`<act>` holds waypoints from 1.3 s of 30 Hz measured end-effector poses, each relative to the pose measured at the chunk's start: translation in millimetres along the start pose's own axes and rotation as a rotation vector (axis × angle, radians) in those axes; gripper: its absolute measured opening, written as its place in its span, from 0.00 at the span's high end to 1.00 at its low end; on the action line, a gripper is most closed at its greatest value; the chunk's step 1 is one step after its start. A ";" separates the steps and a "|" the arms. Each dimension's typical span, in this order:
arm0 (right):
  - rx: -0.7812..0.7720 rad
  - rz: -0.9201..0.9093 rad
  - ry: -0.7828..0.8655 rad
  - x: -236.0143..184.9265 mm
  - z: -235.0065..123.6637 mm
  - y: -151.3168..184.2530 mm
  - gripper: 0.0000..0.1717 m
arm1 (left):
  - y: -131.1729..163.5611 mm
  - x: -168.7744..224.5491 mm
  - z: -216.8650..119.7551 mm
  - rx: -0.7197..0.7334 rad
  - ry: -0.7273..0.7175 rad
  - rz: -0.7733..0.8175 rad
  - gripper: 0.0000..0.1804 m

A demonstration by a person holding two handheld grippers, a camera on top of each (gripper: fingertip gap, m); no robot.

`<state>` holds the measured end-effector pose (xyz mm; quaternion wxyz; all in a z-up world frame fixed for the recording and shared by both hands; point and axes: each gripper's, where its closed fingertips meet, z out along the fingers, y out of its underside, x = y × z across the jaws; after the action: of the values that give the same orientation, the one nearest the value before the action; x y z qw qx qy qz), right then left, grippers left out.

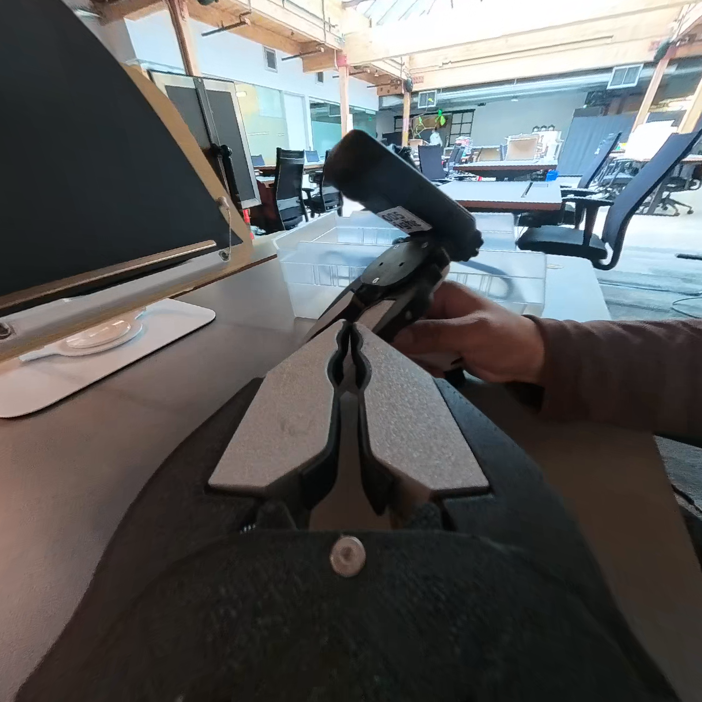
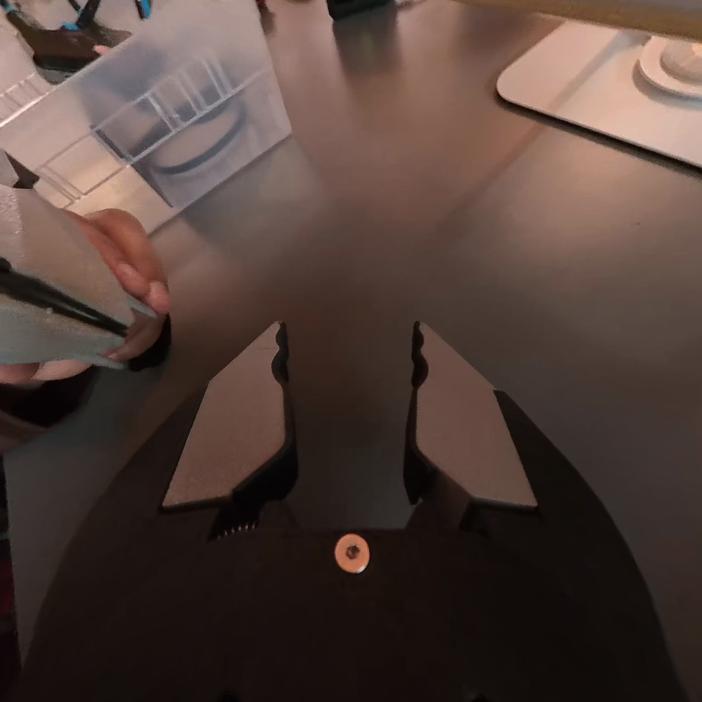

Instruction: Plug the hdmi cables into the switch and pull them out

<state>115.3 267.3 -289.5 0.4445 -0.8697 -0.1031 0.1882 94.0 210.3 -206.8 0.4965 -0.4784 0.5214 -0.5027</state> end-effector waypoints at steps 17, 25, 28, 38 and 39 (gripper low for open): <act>-0.033 -0.128 0.105 3.4 5.0 1.5 0.67 | -14.4 15.8 -2.5 0.049 -0.053 0.051 1.00; -0.007 -0.110 0.127 9.5 1.2 -1.8 0.68 | -98.6 39.5 -36.3 0.032 -0.240 0.158 0.74; 0.003 -0.110 0.129 9.8 0.3 -3.4 0.69 | -133.1 -7.9 -93.2 0.080 -0.439 0.122 0.68; -0.014 -0.136 0.134 6.2 4.3 -2.5 0.69 | -25.3 -174.9 -268.9 -0.014 -0.908 -0.539 0.71; -0.015 -0.136 0.134 6.3 4.6 -2.3 0.69 | -23.1 -181.7 -278.0 0.029 -0.935 -0.577 0.74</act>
<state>119.0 274.2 -291.5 0.4557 -0.8746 -0.1333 0.0981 -174.8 404.5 -176.6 0.5239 -0.7675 0.0860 -0.3594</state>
